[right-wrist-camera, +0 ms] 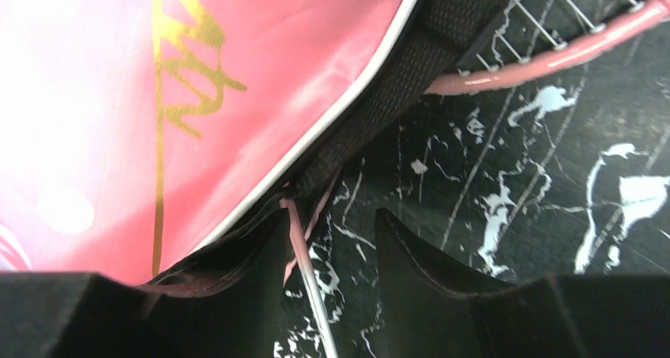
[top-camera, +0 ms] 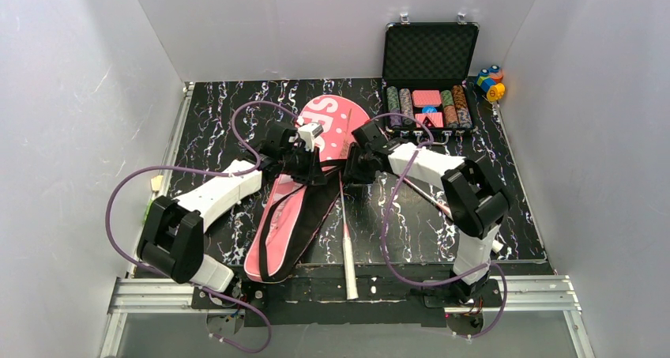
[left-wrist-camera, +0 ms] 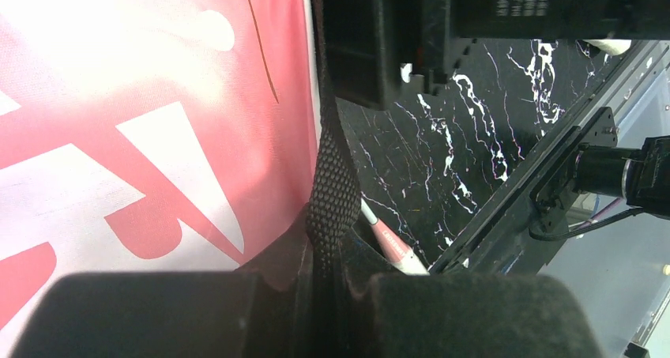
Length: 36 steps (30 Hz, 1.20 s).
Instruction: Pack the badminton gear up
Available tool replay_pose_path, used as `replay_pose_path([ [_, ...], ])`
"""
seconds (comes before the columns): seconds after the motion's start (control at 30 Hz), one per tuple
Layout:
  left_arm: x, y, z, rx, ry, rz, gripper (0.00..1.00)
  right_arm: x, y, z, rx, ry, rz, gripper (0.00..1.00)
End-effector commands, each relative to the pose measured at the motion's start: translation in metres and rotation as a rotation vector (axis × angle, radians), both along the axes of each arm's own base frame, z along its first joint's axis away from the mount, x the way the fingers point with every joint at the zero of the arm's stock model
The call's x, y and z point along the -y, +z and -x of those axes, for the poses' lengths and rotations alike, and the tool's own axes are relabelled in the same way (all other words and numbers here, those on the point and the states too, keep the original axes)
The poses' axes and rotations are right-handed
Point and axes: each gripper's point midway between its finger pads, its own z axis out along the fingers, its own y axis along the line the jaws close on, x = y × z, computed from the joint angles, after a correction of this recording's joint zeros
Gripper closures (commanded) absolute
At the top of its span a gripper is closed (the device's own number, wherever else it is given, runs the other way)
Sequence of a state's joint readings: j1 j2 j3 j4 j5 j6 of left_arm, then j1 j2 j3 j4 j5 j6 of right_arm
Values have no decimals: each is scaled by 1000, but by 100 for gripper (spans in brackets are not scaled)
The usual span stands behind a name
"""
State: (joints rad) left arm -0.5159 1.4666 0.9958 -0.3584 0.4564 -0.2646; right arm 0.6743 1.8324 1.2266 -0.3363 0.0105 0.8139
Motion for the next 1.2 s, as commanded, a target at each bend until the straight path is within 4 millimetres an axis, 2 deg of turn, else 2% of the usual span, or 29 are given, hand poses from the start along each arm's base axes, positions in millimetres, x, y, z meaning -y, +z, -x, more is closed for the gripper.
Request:
replay_pose_path([
  [0.0, 4, 29, 9, 43, -38, 63, 100, -16, -3, -21, 43, -58, -86, 50],
  [0.3, 4, 31, 10, 50, -43, 65, 100, -14, -39, -21, -18, -127, -77, 55],
  [0.4, 3, 31, 10, 53, -44, 61, 100, -5, -46, -20, -23, -154, -62, 55],
  [0.63, 1, 26, 10, 51, -44, 48, 100, 8, -24, -19, 57, -181, -134, 54],
  [0.8, 1, 28, 10, 59, -44, 46, 100, 12, -9, -27, 124, -212, -202, 53],
  [0.9, 0, 28, 11, 60, -46, 45, 100, 13, -17, -29, 92, -216, -206, 53],
  [0.97, 0, 29, 11, 64, -45, 46, 100, 8, -19, -35, 87, -215, -208, 53],
  [1.17, 0, 28, 10, 63, -46, 44, 100, -15, -26, -36, 37, -183, -289, 54],
])
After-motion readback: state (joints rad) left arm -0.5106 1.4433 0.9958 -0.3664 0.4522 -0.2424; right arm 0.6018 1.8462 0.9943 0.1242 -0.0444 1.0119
